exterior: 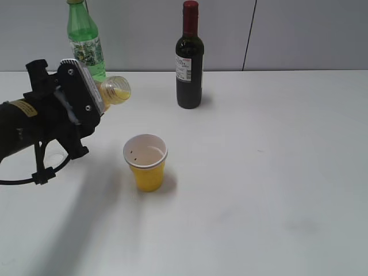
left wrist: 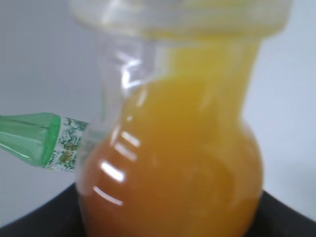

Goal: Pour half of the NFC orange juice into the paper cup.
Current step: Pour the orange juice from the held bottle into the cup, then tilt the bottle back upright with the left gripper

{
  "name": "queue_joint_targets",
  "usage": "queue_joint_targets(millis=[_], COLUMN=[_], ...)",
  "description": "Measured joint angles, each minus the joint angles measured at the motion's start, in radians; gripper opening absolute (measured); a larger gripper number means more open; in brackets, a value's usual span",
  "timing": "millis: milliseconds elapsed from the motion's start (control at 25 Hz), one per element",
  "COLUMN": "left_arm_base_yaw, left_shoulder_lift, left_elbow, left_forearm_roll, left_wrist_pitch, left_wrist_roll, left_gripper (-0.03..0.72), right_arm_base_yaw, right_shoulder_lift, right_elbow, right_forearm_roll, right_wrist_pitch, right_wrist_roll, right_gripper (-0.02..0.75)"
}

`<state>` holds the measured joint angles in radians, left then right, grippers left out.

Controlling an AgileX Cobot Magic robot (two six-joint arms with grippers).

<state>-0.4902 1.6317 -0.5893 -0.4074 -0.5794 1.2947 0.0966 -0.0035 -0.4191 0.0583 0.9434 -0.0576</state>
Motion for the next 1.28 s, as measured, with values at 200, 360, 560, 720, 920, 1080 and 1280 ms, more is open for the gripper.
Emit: queue_joint_targets(millis=[200, 360, 560, 720, 920, 1080, 1280], left_arm_base_yaw=[-0.005, -0.026, -0.030, -0.030, -0.030, -0.030, -0.030], left_shoulder_lift=[0.021, 0.033, 0.059, 0.071, 0.082, 0.082, 0.082], left_elbow=[-0.020, -0.021, -0.023, -0.023, -0.023, -0.023, -0.023], left_forearm_roll=[-0.049, -0.054, -0.063, -0.065, -0.066, -0.066, -0.066], left_wrist_pitch=[-0.010, -0.014, -0.031, -0.042, -0.074, -0.083, -0.094], left_wrist_roll=[0.093, 0.124, 0.159, 0.167, 0.202, 0.210, 0.251], left_gripper=[0.472, 0.472, 0.472, 0.472, 0.472, 0.472, 0.472], right_arm_base_yaw=[0.000, 0.000, 0.000, 0.000, 0.000, 0.000, 0.000], right_shoulder_lift=[0.000, 0.000, 0.000, 0.000, 0.000, 0.000, 0.000], right_elbow=[0.000, 0.000, 0.000, 0.000, 0.000, 0.000, 0.000], right_forearm_roll=[0.000, 0.000, 0.000, 0.000, 0.000, 0.000, 0.000], right_wrist_pitch=[0.000, 0.000, 0.000, 0.000, 0.000, 0.000, 0.000], right_wrist_roll=[0.000, 0.000, 0.000, 0.000, 0.000, 0.000, 0.000], right_gripper=[0.572, 0.572, 0.572, 0.572, 0.572, 0.572, 0.572])
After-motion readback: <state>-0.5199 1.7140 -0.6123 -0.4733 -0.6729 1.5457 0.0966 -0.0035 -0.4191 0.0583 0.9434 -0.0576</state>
